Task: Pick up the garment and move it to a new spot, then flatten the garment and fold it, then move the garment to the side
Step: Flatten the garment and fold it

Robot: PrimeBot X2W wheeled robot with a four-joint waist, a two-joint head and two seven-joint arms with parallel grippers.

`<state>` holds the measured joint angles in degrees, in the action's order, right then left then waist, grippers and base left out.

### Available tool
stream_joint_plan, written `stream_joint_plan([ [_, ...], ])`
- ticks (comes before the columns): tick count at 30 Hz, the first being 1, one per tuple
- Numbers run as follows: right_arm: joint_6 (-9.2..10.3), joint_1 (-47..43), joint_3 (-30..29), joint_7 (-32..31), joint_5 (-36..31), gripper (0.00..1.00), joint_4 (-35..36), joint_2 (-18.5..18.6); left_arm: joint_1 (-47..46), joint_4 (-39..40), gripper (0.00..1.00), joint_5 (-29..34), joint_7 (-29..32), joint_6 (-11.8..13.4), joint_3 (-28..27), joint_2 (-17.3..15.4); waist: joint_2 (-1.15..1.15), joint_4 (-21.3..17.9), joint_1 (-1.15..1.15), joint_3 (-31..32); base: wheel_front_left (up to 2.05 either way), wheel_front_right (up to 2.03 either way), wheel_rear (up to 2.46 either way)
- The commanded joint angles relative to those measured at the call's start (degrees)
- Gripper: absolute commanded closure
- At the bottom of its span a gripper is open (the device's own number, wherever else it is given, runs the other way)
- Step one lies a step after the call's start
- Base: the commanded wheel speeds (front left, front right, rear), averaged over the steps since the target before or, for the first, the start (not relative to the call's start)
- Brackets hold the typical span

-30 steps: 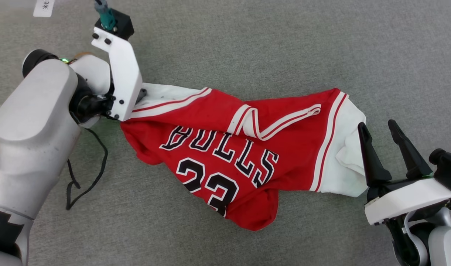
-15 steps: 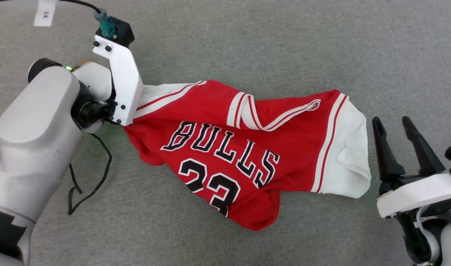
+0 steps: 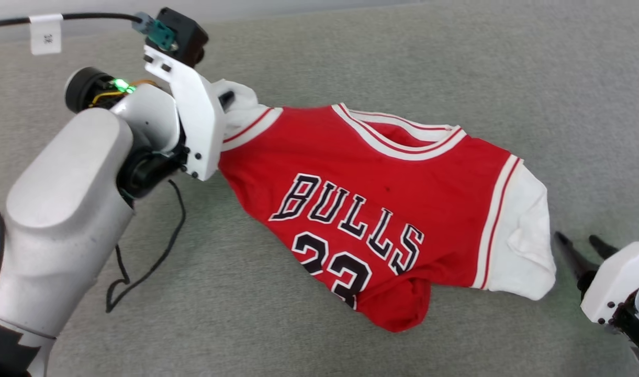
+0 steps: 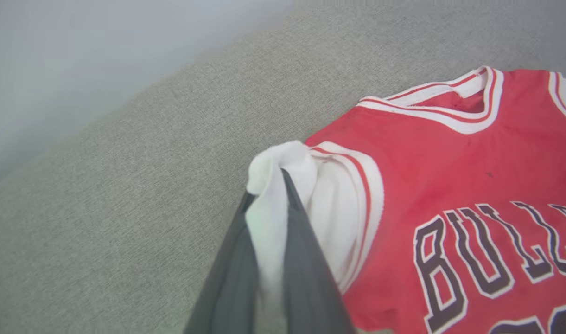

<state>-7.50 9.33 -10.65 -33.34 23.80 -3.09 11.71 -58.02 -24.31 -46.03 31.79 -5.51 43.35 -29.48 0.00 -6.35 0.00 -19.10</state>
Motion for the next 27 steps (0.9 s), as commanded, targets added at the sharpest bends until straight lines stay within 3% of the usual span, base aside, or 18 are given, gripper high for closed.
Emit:
stream_joint_plan([
  [1,0.03,1.1,0.2,-1.5,0.6,0.0,-0.5,0.7,0.6,0.7,1.0,0.4,-0.4,0.2,0.0,0.1,0.0,1.4,0.0,0.7,0.0,0.0,0.0],
  [7,0.02,4.4,3.1,-11.8,3.5,0.0,-3.6,3.3,1.4,5.4,1.0,0.9,-0.7,1.2,0.4,0.2,0.0,3.9,0.0,-0.3,0.0,0.0,0.0],
  [13,0.02,6.4,6.9,-18.4,4.1,0.0,-8.9,3.0,0.8,7.8,1.0,1.1,-1.2,1.8,0.3,-0.2,0.0,5.2,0.0,-2.3,0.0,0.0,0.0],
  [14,0.01,6.4,7.6,-19.4,4.2,0.11,-9.9,2.7,0.8,7.9,1.0,1.1,-1.3,1.9,0.2,-0.2,0.0,5.3,0.0,-2.4,0.0,0.0,0.0],
  [15,0.02,6.6,8.1,-20.2,4.5,0.56,-10.8,2.3,1.0,7.9,1.0,0.9,-1.3,1.9,0.2,-0.2,0.0,5.3,0.0,-2.6,0.0,0.0,0.0],
  [17,0.01,6.8,8.6,-21.5,4.6,1.0,-11.9,1.8,1.0,7.8,1.0,0.8,-1.3,1.8,0.2,-0.3,0.0,5.4,0.0,-2.8,0.0,0.0,0.0],
  [27,0.02,11.8,7.6,-17.4,2.5,1.0,-7.2,5.2,1.2,6.7,1.0,0.9,-3.3,2.1,-0.4,-0.9,0.0,4.6,0.0,-0.7,0.0,0.0,0.0],
])
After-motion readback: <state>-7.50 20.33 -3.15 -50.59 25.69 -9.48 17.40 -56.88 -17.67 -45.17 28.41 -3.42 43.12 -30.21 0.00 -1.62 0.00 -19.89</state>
